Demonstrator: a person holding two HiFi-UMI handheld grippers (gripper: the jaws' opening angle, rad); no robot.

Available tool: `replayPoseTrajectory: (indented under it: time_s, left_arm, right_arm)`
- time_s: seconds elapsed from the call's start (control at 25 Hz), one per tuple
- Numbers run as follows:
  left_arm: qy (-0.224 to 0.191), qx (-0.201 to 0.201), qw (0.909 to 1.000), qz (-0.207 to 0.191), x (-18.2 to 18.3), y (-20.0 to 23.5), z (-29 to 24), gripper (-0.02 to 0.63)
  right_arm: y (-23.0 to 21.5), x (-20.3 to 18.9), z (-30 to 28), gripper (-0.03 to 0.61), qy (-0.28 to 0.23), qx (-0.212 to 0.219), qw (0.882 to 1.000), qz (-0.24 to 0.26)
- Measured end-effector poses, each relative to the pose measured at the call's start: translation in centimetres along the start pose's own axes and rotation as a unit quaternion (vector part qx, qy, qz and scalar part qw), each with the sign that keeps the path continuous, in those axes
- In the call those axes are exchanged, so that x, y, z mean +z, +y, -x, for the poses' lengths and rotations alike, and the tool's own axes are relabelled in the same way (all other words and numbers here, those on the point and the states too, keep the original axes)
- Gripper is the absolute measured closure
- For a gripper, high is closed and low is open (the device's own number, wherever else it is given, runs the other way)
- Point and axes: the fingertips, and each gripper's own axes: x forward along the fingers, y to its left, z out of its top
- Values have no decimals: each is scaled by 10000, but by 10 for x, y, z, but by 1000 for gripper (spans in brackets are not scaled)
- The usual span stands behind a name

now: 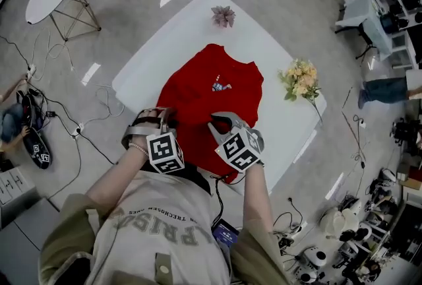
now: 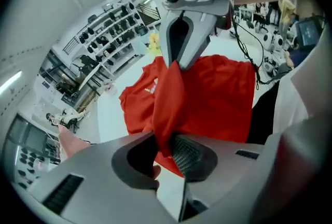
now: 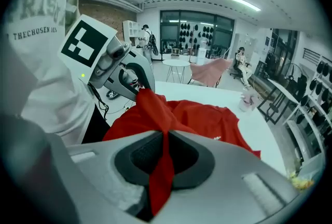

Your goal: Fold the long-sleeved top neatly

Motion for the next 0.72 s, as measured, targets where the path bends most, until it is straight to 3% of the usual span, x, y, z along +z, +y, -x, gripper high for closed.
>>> replayPoseTrajectory:
  time_s: [0.28,0.36,0.44,0.52,0.56,0.72]
  left_arm:
    - [122,-840,9964,19,-36,-48,-39,526]
    - [180,-1170,9930,64,-39,-57,-43,475]
    - [189,-1562,9874,136,-41,-66,-44,363]
    - [110,-1775,9838,241,-43,-68,-40,265]
    - [91,-1810,9829,322,-46,-67,-37,244]
    - [-11,-1864,9780,933,-64,-51,-15,219]
  right_arm:
    - [21,-42,-49,551,632,-206,9969,-412]
    - [23,-51,-53,550,756,-202,9955,-532]
    - [29,-57,-55,509,831,-49,9939,-719]
    - [35,-58,-48,323,770,147,9922,-973]
    - [35,-57,-40,285,666,165,9916,-1093]
    - [8,-65,12,284,239,-372,9888,-1424]
